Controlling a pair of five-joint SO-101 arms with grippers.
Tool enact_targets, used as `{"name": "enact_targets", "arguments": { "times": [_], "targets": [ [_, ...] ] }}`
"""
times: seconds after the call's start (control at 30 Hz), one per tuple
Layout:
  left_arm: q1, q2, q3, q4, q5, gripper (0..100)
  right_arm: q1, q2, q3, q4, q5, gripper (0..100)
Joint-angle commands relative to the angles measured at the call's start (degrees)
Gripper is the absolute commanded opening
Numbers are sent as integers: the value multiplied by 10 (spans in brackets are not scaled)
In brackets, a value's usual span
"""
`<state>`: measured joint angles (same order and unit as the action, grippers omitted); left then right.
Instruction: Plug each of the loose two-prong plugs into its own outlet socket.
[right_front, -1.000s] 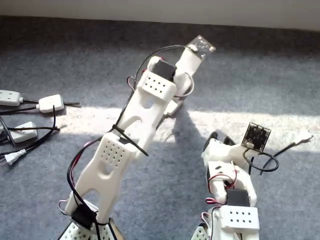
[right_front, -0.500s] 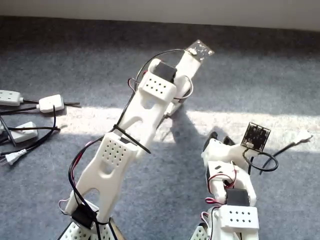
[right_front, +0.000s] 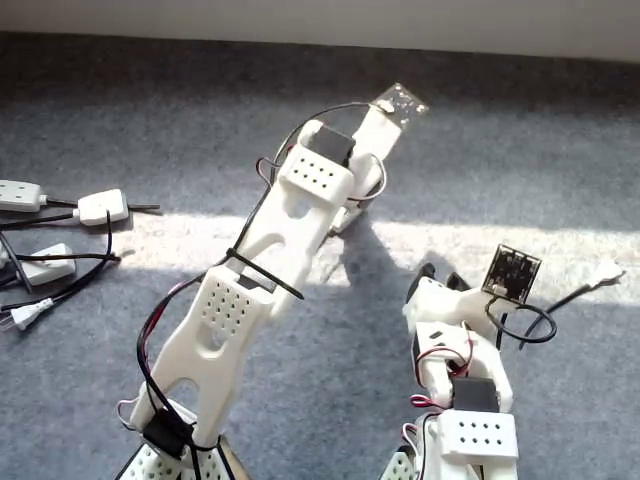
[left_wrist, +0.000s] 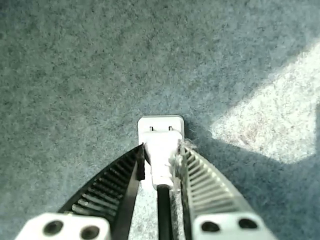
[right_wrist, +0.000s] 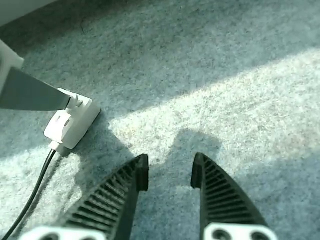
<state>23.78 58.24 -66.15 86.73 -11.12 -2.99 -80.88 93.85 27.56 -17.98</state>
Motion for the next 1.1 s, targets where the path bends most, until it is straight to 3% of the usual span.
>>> {"name": "enact_targets", "arguments": {
  "times": [0.0, 0.17, 0.43, 0.67, 1.07],
  "targets": [
    [-3, -1, 26, -11, -5, 7, -3, -2, -3, -13, -1, 152],
    [-6, -1, 41, -3, -5, 7, -3, -2, -3, -13, -1, 152],
    [-19, -2, 46, 98, -6, 7, -3, -2, -3, -13, -1, 152],
    [-40, -3, 47, 141, -6, 7, -3, -2, -3, -13, -1, 152],
    [9, -1, 47, 69, -26, 7, -2, -2, -3, -13, -1, 152]
  ]
}}
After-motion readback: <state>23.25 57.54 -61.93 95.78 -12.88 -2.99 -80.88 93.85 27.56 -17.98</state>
